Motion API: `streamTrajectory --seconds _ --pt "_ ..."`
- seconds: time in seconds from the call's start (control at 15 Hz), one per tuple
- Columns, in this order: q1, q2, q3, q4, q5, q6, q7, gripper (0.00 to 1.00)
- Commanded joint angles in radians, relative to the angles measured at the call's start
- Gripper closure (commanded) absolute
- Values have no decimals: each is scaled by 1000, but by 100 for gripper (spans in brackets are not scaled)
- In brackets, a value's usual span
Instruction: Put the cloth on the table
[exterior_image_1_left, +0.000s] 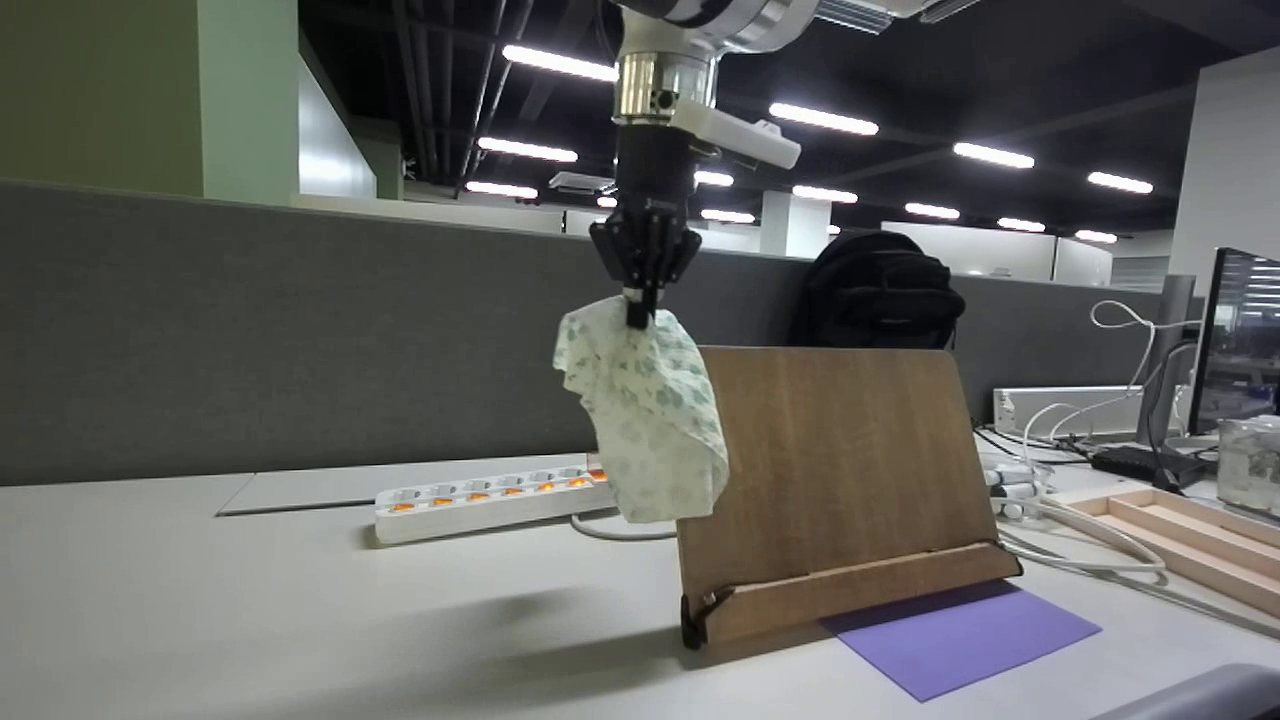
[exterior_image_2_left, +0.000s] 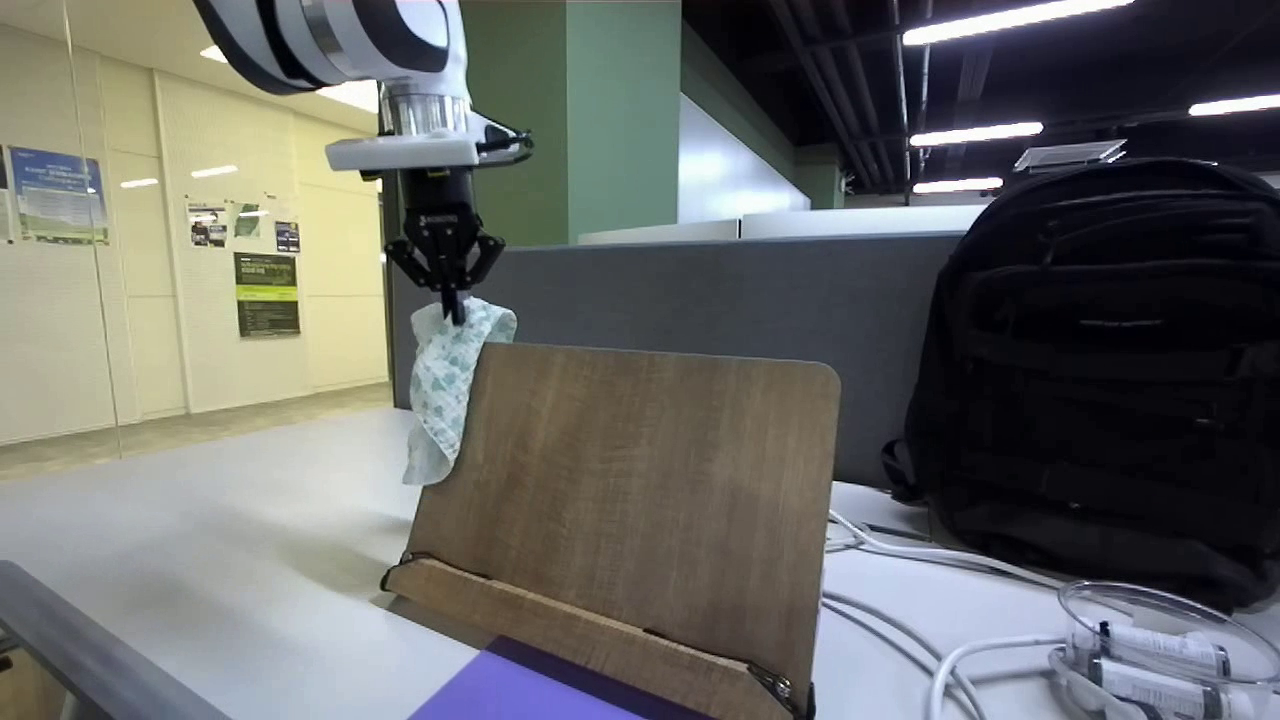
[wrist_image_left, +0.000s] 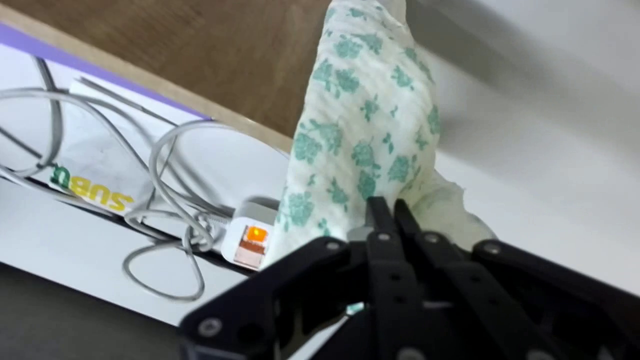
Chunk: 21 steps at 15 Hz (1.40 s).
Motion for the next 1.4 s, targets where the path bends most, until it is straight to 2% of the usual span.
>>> streamTrajectory --seconds 0.0,0.47,0.73,1.33 --pt "27 78 28 109 -45 -19 50 99" --pt "87 220 45 167 -140 -28 260 99" --pt "145 291 45 186 -173 -39 383 99" --pt "262 428 35 264 -175 -107 559 99"
